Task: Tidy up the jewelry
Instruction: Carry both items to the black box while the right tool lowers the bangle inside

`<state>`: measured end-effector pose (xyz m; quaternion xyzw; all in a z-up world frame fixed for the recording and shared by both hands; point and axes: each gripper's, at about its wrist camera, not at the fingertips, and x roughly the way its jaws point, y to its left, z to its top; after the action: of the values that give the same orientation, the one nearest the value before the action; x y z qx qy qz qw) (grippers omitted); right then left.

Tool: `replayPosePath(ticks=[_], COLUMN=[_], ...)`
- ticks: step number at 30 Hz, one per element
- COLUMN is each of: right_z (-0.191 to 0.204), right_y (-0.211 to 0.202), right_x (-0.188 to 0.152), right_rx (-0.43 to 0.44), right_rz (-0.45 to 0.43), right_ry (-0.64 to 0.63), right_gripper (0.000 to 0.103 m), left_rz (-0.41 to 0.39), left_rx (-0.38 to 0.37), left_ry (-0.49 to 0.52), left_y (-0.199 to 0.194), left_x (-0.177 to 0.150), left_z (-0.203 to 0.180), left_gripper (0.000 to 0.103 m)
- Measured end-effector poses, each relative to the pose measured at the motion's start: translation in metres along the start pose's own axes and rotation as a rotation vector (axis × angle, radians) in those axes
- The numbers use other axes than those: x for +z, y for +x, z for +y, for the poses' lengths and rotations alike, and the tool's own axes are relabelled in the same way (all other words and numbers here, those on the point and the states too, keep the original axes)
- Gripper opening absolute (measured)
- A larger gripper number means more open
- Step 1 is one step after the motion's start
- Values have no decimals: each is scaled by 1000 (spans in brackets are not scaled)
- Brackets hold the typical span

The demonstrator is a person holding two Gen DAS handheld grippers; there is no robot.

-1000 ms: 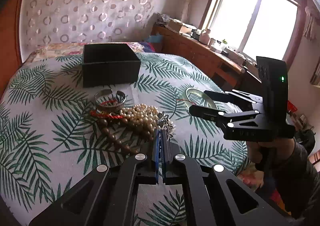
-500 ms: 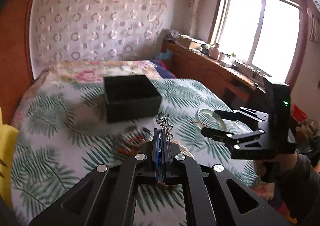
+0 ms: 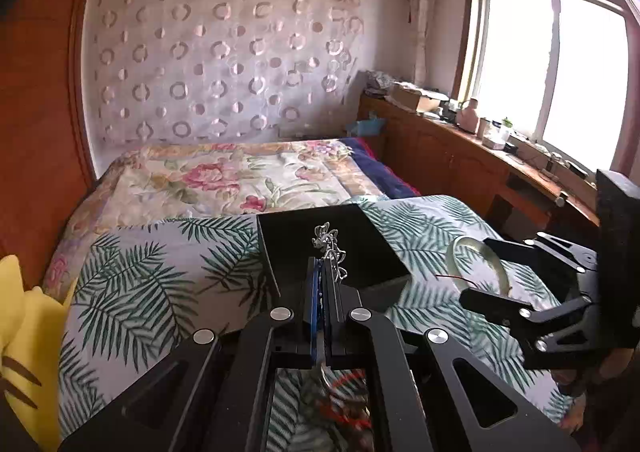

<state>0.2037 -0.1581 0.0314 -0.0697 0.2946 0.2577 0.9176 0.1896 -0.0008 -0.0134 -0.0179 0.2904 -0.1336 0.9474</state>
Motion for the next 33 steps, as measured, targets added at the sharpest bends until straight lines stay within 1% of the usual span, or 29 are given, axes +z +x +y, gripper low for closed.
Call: replayPosePath(ticks=[6,12,14,16,18,20,24,26,30,32,33], right_z=[-6,-6,-7,-7,-4,0,9,13,19,21,21], right_y=[24,50,58,65,71,78,90,95,106,109,111], right_x=[13,19,21,23,26,30,35,38,38,39,39], right_rx=[2,-3,3,8,10,13,23,24,21,20,18], right_rz=[12,47,61,68,72,76,86,94,115,124,127], right_ry=[9,-5,2,4,-2,-14,-33,-43,-54,-56,-56], right_gripper=[75,75,75,75,75,75,75,75,75,75,75], left_rz=[36,80,79,68,55,45,28,23,11,2,-2], left_rx=[-7,25,34,41,56,67,83,94,124,130,135], left_ry=[-28,-18,-20,-28,-24,-20,-19,-22,-2,1,3], left_y=[33,57,57,52,45,37,22,16,6,1,0], left_x=[9,9,9,11,10,9,6,4,-5,-11,-13], left_z=[8,10,11,14,17,21,31,35,35,35,34], left_gripper=[1,2,21,29,32,42,43,56,64,75,78])
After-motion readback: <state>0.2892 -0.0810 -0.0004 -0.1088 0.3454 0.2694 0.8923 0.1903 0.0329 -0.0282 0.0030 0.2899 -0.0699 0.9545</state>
